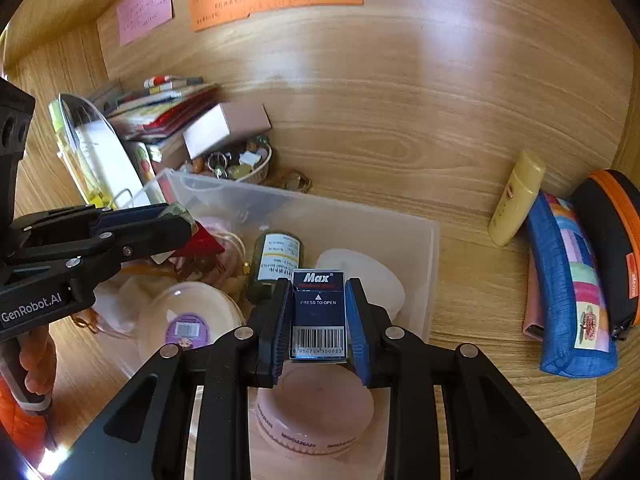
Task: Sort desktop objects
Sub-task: 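Carry the green packet and blue Max box into the clear box with both tools, then open both tools to release the packet and Max box, then withdraw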
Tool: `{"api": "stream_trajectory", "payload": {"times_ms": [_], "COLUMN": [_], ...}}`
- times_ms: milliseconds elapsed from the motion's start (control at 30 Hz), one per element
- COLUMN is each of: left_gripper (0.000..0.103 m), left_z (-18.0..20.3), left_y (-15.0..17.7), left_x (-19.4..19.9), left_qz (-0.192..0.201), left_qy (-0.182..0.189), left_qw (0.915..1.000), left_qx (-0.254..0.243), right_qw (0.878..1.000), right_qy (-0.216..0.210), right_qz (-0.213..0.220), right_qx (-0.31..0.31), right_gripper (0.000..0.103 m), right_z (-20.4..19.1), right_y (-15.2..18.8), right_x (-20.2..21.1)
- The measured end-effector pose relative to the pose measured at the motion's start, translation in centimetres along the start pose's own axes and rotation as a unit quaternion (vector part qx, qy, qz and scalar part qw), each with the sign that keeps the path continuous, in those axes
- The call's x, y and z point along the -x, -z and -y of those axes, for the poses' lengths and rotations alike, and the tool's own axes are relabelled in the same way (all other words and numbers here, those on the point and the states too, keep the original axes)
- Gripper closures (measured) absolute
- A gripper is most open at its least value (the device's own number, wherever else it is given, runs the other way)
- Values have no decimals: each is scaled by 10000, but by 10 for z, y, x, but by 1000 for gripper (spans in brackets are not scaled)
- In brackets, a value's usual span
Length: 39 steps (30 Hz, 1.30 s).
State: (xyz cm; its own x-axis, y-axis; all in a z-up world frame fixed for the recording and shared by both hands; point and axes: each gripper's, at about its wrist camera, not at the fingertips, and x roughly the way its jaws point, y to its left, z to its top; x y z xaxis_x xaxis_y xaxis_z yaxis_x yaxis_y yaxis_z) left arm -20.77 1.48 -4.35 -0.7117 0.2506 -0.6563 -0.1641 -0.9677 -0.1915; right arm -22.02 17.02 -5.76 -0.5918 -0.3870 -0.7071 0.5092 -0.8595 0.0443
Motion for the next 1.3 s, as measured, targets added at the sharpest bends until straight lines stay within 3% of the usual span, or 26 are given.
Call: {"api": "stream_trajectory", "payload": {"times_ms": [267,567,667,733,867,933,1000,1133,1200,1300], "left_gripper": [79,79,70,59,48,36,31,25,23,14], "left_z": [-2,2,3,3,1,-2,-5,-9,-8,-5], "left_y": [3,4,3,3,2,2,1,-2,-2,-1], "left_x": [-11,-5,-1,2,10,14,18,29,38,53], "left_qz": [-162,-5,58,133,264,349,433,574,675,813], "left_qy": [-120,-260,-259,-280,-250,-280,-255,-198,-254,-356], "left_qw": [9998,9997,9996,9995,9993,9990,9987,9981,9973,9958], "left_qx": [58,-32,-46,-46,-10,-12,42,133,152,202], "right_qw": [10000,10000,9999,9999,9997,9996,9993,9988,9980,9963], "right_qy": [15,15,14,21,57,62,144,140,246,310], "right_qz": [5,-11,-20,-2,132,208,275,430,535,746], "right_qx": [21,74,109,136,199,200,197,196,232,283], "right_gripper": [78,78,78,73,61,55,45,44,31,21], "right_z": [-1,-5,-9,-11,-14,-14,-14,-13,-14,-17], "right_y": [1,0,0,1,-1,-1,-3,-7,-9,-9], "right_x": [-3,0,1,2,8,11,14,27,36,53]}}
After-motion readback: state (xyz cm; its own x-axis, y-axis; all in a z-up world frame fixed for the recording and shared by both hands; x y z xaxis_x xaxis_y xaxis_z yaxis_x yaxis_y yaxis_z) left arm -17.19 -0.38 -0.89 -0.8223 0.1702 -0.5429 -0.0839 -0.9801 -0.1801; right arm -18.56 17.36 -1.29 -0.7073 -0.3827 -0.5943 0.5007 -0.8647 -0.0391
